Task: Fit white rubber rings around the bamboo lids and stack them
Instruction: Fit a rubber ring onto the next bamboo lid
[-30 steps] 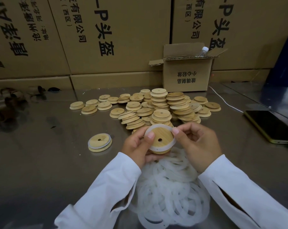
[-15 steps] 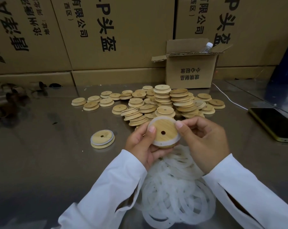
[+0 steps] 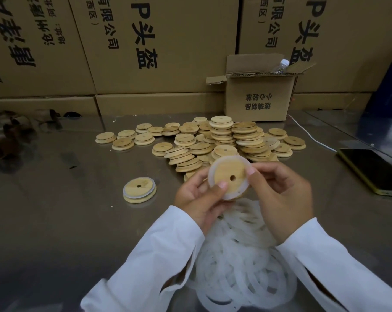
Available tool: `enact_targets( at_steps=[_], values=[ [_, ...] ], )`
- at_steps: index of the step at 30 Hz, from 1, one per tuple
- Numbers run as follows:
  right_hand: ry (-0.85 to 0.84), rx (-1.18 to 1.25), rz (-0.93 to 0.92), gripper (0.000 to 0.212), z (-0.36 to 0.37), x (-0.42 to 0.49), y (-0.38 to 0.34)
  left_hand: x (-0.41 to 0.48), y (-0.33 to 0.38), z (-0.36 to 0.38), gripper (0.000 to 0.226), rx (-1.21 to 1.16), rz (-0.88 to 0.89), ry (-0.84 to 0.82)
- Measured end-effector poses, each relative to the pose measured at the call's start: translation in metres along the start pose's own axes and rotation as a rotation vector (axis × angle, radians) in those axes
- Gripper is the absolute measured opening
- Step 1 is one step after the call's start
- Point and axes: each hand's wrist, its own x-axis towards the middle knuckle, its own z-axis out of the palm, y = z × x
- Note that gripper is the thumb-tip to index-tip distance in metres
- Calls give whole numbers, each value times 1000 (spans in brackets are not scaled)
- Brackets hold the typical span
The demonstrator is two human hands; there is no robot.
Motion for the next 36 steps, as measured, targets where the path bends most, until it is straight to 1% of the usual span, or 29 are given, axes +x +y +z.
enact_targets(
  at_steps=[3, 7, 11, 14, 18, 23, 29, 33, 36],
  values=[
    [-4, -51, -9, 17, 1, 1, 1, 0, -3, -3, 42, 107, 2, 16],
    [-28, -126, -25, 14, 0, 2, 2, 1, -4, -10, 35, 243, -4, 29],
    [-58, -187, -61, 13, 1, 1, 3, 1, -5, -11, 38, 301, 3, 12],
    [-114, -200, -37, 12, -1, 1, 1, 0, -6, -9, 34, 319, 11, 13],
    [-169, -190, 9, 17, -5, 4, -2, -1, -3, -10, 33, 374, 48, 38],
    [-174, -143, 62, 15, -8, 8, -4, 0, 1, -8, 30, 380, 63, 25],
    [-191, -169, 0, 12, -10, 8, -13, -1, 7, -9, 32, 264, 42, 8],
    [-175, -124, -22, 14, -7, 3, -12, -3, 9, -10, 32, 261, 35, -29],
    [-163, -127, -18, 12, -5, -1, -8, -4, 8, -10, 34, 250, 36, -2]
  ],
)
